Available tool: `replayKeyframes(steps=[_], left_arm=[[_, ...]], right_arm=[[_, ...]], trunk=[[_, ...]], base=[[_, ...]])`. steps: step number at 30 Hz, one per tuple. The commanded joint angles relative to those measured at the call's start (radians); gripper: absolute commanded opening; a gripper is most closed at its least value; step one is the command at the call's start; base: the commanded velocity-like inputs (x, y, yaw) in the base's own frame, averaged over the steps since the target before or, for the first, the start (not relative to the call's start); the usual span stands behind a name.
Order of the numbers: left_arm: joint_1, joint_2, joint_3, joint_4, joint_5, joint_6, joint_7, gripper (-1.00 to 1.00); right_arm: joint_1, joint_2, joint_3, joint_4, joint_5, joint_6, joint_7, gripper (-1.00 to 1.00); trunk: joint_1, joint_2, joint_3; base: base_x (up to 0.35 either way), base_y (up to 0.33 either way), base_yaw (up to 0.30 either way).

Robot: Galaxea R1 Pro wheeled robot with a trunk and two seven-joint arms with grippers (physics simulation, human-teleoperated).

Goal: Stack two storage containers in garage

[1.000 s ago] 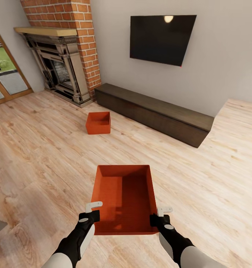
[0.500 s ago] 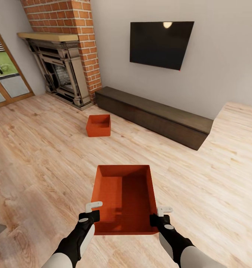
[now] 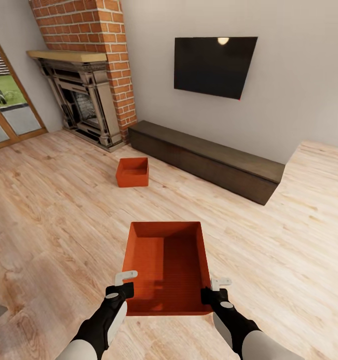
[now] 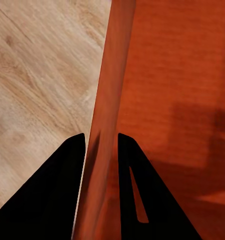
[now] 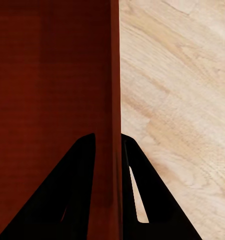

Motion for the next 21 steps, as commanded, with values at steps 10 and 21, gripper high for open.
replayKeyframes(steps=[10, 21], left_arm=[[-0.001, 0.001, 0.003, -0.021, -0.001, 0.006, 0.012, -1.0], [-0.001, 0.001, 0.003, -0.019, 0.001, 0.007, 0.013, -1.0]], right_arm=[[0.0, -0.002, -0.005, 0.003, -0.012, -0.004, -0.053, -1.0], [0.0, -0.002, -0.006, 0.003, -0.012, -0.003, -0.053, -1.0]], trunk=[[0.001, -0.002, 0.014], [0.001, -0.002, 0.032]], base=[[0.0, 0.0, 0.0], [0.0, 0.0, 0.0]])
